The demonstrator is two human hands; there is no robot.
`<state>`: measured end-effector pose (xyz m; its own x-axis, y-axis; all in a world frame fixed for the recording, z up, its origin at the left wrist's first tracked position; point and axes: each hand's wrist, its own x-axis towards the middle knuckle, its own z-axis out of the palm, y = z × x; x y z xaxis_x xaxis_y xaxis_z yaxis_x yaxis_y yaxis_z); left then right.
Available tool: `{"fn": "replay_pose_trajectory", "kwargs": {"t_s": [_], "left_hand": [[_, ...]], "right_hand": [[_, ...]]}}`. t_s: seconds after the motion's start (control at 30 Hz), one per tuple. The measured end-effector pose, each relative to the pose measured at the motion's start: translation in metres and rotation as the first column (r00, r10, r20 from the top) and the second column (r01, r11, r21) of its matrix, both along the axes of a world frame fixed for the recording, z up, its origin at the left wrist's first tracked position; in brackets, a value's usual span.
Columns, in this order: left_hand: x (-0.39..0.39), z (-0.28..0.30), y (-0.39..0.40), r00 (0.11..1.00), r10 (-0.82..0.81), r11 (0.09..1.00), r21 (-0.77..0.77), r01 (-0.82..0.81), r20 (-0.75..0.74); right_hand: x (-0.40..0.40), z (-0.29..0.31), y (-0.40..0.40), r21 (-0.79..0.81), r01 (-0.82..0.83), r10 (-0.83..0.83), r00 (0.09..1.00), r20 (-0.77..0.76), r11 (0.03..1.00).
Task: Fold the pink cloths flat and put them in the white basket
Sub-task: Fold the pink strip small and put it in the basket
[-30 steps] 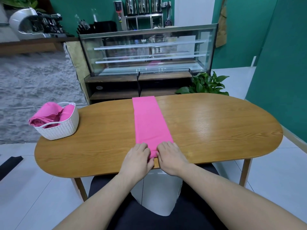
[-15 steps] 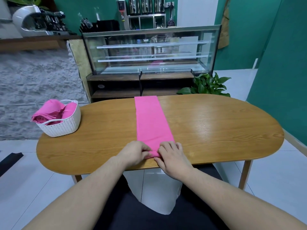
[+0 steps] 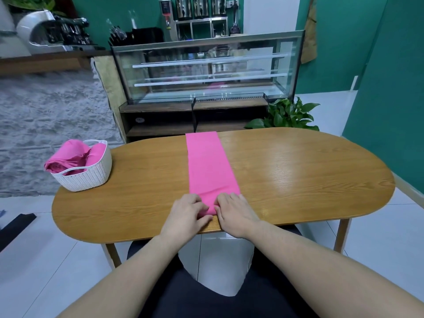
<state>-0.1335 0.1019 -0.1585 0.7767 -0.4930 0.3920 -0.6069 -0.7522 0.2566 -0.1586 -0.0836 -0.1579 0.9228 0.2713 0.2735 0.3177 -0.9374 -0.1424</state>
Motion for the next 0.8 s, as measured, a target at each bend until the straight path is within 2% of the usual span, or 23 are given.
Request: {"fn": "replay_pose_trajectory", "kwargs": {"t_s": [0.1, 0.27, 0.37, 0.47, 0.53, 0.7, 0.8], "left_hand": [[0.0, 0.005, 0.001, 1.0, -0.021, 0.996, 0.082, 0.02, 0.012], [0.01, 0.027, -0.002, 0.987, -0.014, 0.983, 0.177, 0.042, -0.16], [0.015, 0.036, -0.003, 0.958, 0.035, 0.983, 0.183, 0.018, -0.285], [0.022, 0.041, -0.003, 0.889, 0.088, 0.99, 0.138, -0.028, -0.45], [0.026, 0.04, -0.001, 0.848, 0.105, 0.993, 0.107, -0.058, -0.519], [0.03, 0.04, -0.003, 0.82, 0.092, 0.995, 0.073, -0.062, -0.565], [0.021, 0.029, -0.001, 0.891, 0.036, 0.999, -0.002, -0.041, -0.453]], "right_hand": [[-0.001, 0.007, 0.0, 0.001, -0.014, 0.014, 0.999, -0.035, 1.0], [-0.004, 0.005, -0.004, 0.028, -0.068, 0.069, 0.997, -0.036, 0.997], [-0.01, -0.011, -0.008, -0.039, -0.071, 0.074, 0.995, 0.067, 0.997], [-0.013, -0.021, -0.008, -0.062, -0.006, 0.018, 0.981, 0.191, 0.998], [-0.01, -0.02, -0.008, -0.059, -0.001, 0.012, 0.981, 0.196, 0.998], [-0.003, -0.016, -0.008, -0.083, -0.036, 0.047, 0.99, 0.137, 0.996], [0.0, -0.012, -0.01, -0.133, -0.045, 0.067, 0.984, 0.166, 0.99]]}}
